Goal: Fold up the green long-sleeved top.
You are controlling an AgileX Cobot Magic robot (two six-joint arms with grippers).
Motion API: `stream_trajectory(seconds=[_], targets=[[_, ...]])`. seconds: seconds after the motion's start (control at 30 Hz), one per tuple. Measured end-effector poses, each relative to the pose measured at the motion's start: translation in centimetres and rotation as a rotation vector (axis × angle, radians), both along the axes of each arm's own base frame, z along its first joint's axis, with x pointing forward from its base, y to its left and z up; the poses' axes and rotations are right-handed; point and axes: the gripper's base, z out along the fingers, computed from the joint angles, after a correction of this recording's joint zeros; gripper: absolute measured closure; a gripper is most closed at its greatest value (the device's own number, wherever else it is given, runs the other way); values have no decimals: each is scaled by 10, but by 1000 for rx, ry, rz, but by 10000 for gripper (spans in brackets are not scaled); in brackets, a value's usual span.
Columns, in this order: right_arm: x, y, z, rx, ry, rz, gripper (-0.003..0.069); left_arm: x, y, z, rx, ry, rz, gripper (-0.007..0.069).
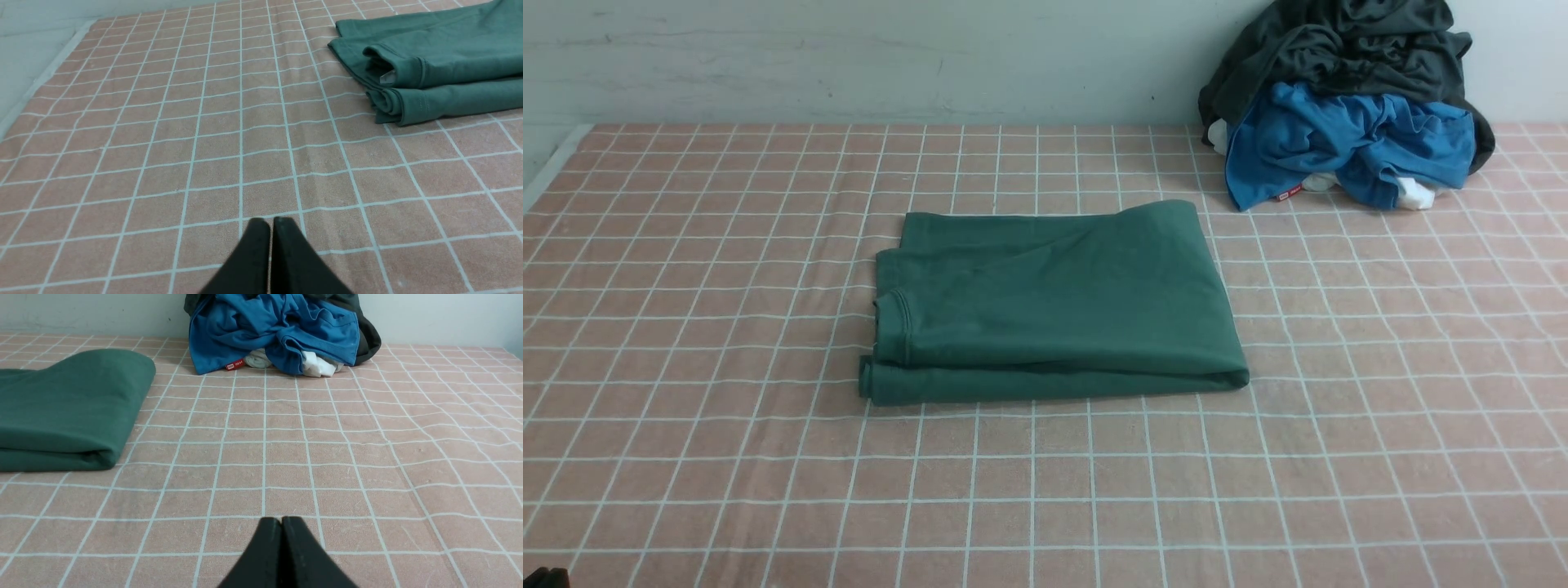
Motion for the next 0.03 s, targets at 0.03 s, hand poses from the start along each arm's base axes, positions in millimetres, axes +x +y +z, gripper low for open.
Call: stream_trajectory(seconds=[0.03], targets=[[0, 0, 0, 0, 0, 0, 671, 0, 0, 0, 0, 0, 0, 631]])
